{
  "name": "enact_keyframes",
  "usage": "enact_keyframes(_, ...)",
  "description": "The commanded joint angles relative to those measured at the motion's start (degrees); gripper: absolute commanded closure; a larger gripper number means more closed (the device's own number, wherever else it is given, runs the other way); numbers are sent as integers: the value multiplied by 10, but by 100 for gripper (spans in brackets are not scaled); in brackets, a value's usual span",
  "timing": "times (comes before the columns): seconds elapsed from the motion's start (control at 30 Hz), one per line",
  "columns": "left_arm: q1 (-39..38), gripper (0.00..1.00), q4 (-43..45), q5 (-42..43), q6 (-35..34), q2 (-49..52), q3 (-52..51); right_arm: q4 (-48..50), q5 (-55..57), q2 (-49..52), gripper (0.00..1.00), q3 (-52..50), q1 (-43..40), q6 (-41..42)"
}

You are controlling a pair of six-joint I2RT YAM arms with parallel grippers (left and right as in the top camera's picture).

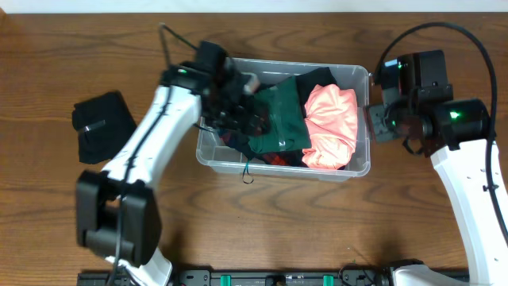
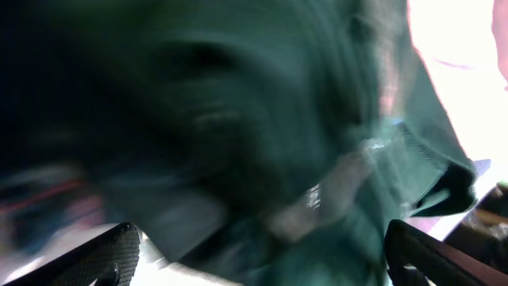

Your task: Pack container

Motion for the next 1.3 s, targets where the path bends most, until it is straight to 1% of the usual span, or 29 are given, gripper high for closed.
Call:
enact_keyframes(0.0, 50, 2, -5, -48, -20, -80, 30, -20, -16, -14, 63, -1, -4, 28)
enact_keyframes(0.03, 63, 2, -6, -48, -19, -98, 30, -25, -19, -13, 73, -3, -3, 37)
enact_keyframes(0.1, 89, 2, -9, -49, -19, -137, 30, -25, -45, -13, 83, -10, 0, 36)
enact_keyframes(0.13, 102, 2, -9, -50, -19, -155, 30, -21, -67, -13, 91, -13, 3, 26)
enact_keyframes(0.17, 117, 2, -9, -58, -22, -174, 30, -11, -100, -13, 93, -17, 8, 6)
enact_keyframes(0.23, 144, 2, -11, -95, -63, -203, 30, 16, -150, -13, 99, -20, 21, -24)
enact_keyframes(0.3, 172, 2, -19, -140, -114, -223, 30, 62, -180, -9, 99, -20, 42, -39)
enact_keyframes(0.43, 223, 2, -47, -195, -178, -237, 29, 176, -179, 16, 99, -20, 93, -38)
enact_keyframes(0.53, 257, 2, -55, -203, -182, -232, 19, 245, -179, 59, 99, -20, 130, -38)
enact_keyframes(0.67, 294, 2, -71, -209, -193, -216, 7, 300, -188, 143, 99, -20, 170, -38)
enact_keyframes(0.87, 324, 2, -98, -210, -192, -190, 7, 313, -180, 283, 99, -20, 200, -35)
enact_keyframes(0.97, 330, 2, -98, -210, -192, -187, 7, 299, -113, 321, 99, -20, 189, 20)
enact_keyframes(1.03, 334, 2, -98, -214, -192, -187, 7, 287, -65, 323, 99, -20, 172, 63)
enact_keyframes(1.07, 335, 2, -98, -214, -192, -187, 7, 286, -66, 319, 99, -19, 164, 67)
enact_keyframes(1.1, 336, 2, -98, -214, -192, -187, 7, 286, -81, 313, 99, -18, 156, 65)
enact_keyframes(1.2, 336, 2, -96, -214, -191, -187, 7, 286, -147, 282, 98, -13, 141, 19)
enact_keyframes(1.27, 336, 2, -95, -230, -191, -187, 7, 285, -165, 250, 93, -10, 140, 0)
